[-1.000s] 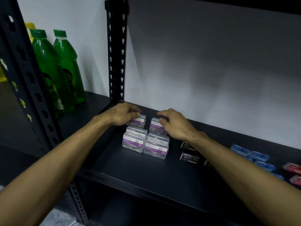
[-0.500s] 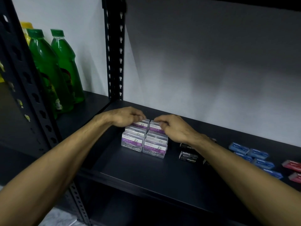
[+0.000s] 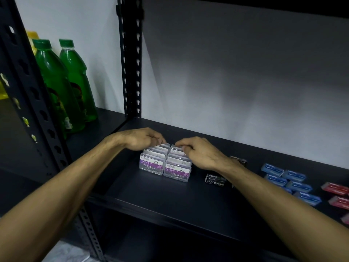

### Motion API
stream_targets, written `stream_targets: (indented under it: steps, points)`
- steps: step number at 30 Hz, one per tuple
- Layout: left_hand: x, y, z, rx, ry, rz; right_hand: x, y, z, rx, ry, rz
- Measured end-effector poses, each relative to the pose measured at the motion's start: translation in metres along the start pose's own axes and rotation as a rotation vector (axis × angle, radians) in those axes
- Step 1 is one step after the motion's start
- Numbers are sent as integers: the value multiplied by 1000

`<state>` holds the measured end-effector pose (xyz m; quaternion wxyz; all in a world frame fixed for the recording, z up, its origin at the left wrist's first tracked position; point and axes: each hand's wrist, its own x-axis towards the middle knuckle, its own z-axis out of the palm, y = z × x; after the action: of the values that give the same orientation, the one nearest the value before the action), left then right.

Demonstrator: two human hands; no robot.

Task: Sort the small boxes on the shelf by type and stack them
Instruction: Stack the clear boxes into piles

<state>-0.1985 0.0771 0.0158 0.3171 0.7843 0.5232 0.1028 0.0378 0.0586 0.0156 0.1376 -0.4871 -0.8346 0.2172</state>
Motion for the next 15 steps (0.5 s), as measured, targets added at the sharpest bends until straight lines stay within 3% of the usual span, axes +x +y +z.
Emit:
stream_targets:
  steps: [15]
  points:
    - [-5,1,1,-22,-3,5,-6,-3,1,-17,7,-11]
